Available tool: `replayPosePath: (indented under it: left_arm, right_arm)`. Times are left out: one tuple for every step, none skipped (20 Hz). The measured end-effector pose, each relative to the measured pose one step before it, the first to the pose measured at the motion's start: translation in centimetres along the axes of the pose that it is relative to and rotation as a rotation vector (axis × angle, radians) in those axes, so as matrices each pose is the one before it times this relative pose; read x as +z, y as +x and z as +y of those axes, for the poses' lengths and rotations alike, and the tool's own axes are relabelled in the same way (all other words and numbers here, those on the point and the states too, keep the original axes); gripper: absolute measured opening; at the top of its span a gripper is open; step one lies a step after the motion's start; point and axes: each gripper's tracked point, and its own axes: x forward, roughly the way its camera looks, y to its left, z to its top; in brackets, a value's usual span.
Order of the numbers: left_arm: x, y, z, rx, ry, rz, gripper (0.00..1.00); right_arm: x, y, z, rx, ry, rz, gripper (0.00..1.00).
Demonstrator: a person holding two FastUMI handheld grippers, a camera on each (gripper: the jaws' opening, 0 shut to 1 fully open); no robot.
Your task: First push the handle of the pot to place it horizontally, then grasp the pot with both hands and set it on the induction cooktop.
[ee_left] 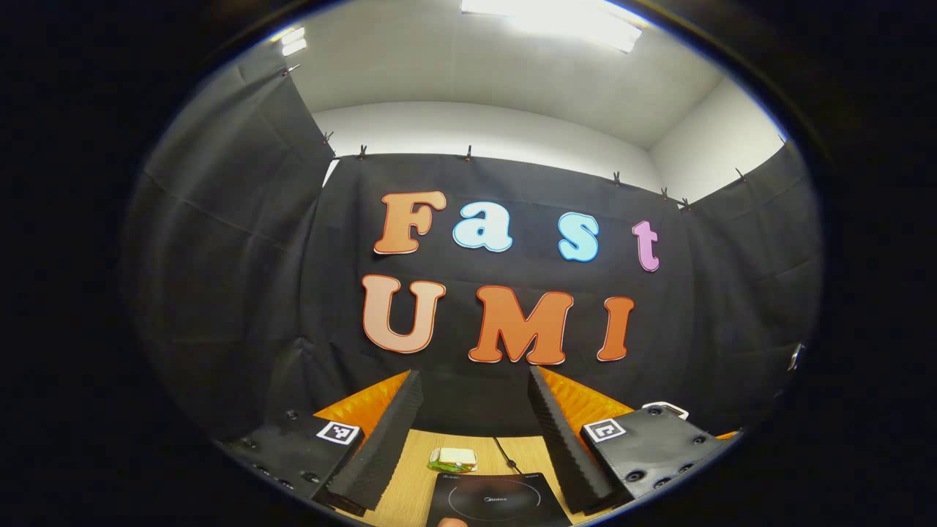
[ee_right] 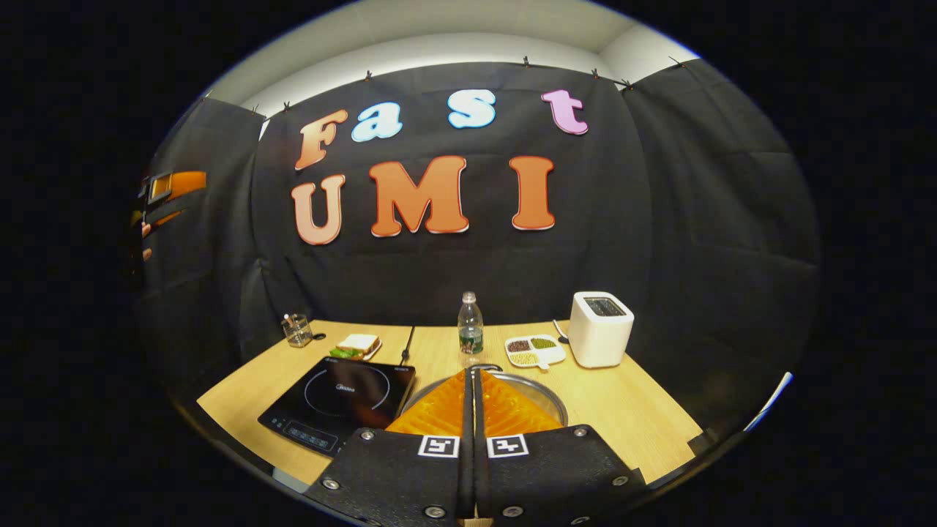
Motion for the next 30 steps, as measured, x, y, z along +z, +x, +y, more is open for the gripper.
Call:
replayPosePath:
  left_arm:
    - [-0.118, 0.012, -0.137, -0.00661, 0.00159, 0.00605, 0.98]
    - [-0.160, 0.029, -0.250, -0.00558, -0.00084, 0.00456, 0.98]
    - [-0.131, 0.032, -0.251, -0.00685, -0.00219, 0.00345, 0.98]
    - [-0.016, -0.072, -0.136, -0.00465, -0.00154, 0.00133, 0.98]
    - [-0.036, -0.040, -0.061, -0.00150, 0.00111, -0.00033, 0.98]
    - [0.087, 0.032, 0.069, 0.00118, 0.00283, -0.00228, 0.98]
    - [0.100, -0.105, 0.124, 0.00282, 0.00223, -0.00305, 0.98]
    - [0.053, -0.030, 0.132, 0.00208, 0.00117, -0.00154, 0.98]
    - [-0.282, 0.079, -0.162, -0.00053, 0.00086, 0.00196, 0.95]
    - [-0.150, 0.006, -0.101, -0.00348, 0.00033, 0.00453, 0.95]
    - [-0.171, -0.021, -0.109, -0.00699, -0.00351, 0.00606, 0.95]
    - [-0.199, -0.014, -0.084, -0.00394, -0.00334, 0.00534, 0.95]
    - [-0.088, 0.095, 0.146, -0.00008, -0.00349, 0.00434, 0.95]
    - [-0.146, 0.001, 0.067, -0.00106, -0.00205, 0.00363, 0.98]
    - [-0.119, 0.077, -0.102, -0.00242, -0.00119, 0.00401, 0.98]
    - [-0.122, 0.024, -0.136, -0.00386, -0.00138, 0.00470, 0.98]
    - [-0.159, -0.093, -0.038, -0.00459, -0.00096, 0.00457, 0.98]
    - [-0.103, -0.141, -0.109, -0.00320, -0.00179, 0.00213, 0.98]
    - [-0.117, -0.085, 0.014, -0.00048, -0.00101, 0.00110, 0.98]
    - [-0.124, -0.125, 0.053, -0.00054, -0.00018, 0.00179, 0.95]
    - [-0.139, 0.032, -0.171, -0.00195, -0.00172, 0.00139, 0.95]
    - [0.038, -0.020, -0.077, -0.00224, -0.00093, 0.00144, 0.98]
    - [-0.054, -0.079, -0.142, -0.00191, -0.00269, 0.00093, 0.98]
    - [0.136, -0.264, 0.017, -0.00018, -0.00016, -0.00219, 0.95]
    - [0.285, -0.159, -0.089, -0.00067, 0.00423, -0.00729, 0.99]
    - [0.391, -0.142, 0.010, 0.00303, 0.00637, -0.01117, 0.95]
    - [0.368, -0.148, 0.181, 0.00435, 0.00745, -0.01127, 0.95]
    - [0.391, 0.019, 0.111, 0.00416, 0.00714, -0.00925, 0.98]
    - [0.154, -0.113, 0.013, 0.00363, 0.00505, -0.00540, 0.98]
    - [-0.002, -0.105, 0.075, 0.00500, 0.00228, -0.00142, 0.98]
  right_arm:
    - [-1.319, 0.299, 0.158, 0.00371, 0.00058, 0.03297, 0.00]
    - [-1.350, 0.153, 0.296, 0.00697, 0.00854, 0.03229, 0.00]
    - [-1.160, 0.185, 0.276, 0.00880, 0.01397, 0.02394, 0.00]
    - [-1.348, 0.203, 0.165, 0.00542, 0.00364, 0.02496, 0.00]
    - [-1.259, 0.257, 0.085, -0.00355, -0.00381, 0.02446, 0.00]
    - [-1.273, 0.161, 0.048, 0.00021, -0.00449, 0.02784, 0.00]
    - [-1.168, 0.125, 0.345, 0.00776, 0.00568, 0.02695, 0.00]
    - [-0.792, 0.293, 0.355, 0.00854, 0.00732, 0.01908, 0.00]
    - [-0.885, 0.152, 0.171, 0.00449, -0.00051, 0.02096, 0.00]
    - [-0.996, 0.230, 0.215, 0.00119, -0.00368, 0.02212, 0.00]
    - [-0.791, 0.114, 0.094, 0.00066, -0.00017, 0.01952, 0.00]
    - [-0.610, 0.187, 0.110, 0.00318, 0.00336, 0.01509, 0.00]
    - [-0.537, 0.186, 0.288, 0.00371, 0.00154, 0.01251, 0.00]
    - [-0.509, 0.170, 0.152, 0.00190, 0.00016, 0.01274, 0.00]
    - [-0.578, 0.191, 0.236, 0.00440, -0.00068, 0.01382, 0.00]
    - [-0.527, 0.079, 0.269, 0.00480, 0.00174, 0.01303, 0.00]
    - [-0.484, 0.310, 0.155, 0.00491, 0.00059, 0.01323, 0.00]
    - [-0.444, 0.234, 0.332, 0.00478, 0.00020, 0.00998, 0.00]
    - [-0.467, 0.271, 0.123, 0.00363, 0.00121, 0.01100, 0.00]
    - [-0.385, 0.236, 0.183, 0.00386, 0.00227, 0.01150, 0.00]
    - [-0.244, 0.286, 0.192, 0.00372, -0.00002, 0.01142, 0.00]
    - [-0.414, 0.344, 0.189, 0.00285, -0.00190, 0.01111, 0.00]
    - [-0.364, 0.433, 0.120, 0.00119, -0.00305, 0.01121, 0.00]
    - [-0.533, 0.291, 0.019, -0.00116, -0.00402, 0.01382, 0.00]
    - [-0.429, 0.316, -0.057, -0.00266, -0.00119, 0.01381, 0.00]
    - [-0.271, 0.374, -0.148, -0.00234, 0.00211, 0.01097, 0.00]
    - [-0.084, 0.248, -0.219, -0.00332, 0.00559, 0.00649, 0.00]
    - [-0.097, 0.092, -0.212, 0.00348, 0.00890, 0.00308, 0.00]
    - [0.027, -0.056, 0.109, 0.00981, 0.01205, 0.00410, 0.00]
    - [-0.060, -0.017, 0.125, 0.00429, 0.00327, 0.00078, 0.00]
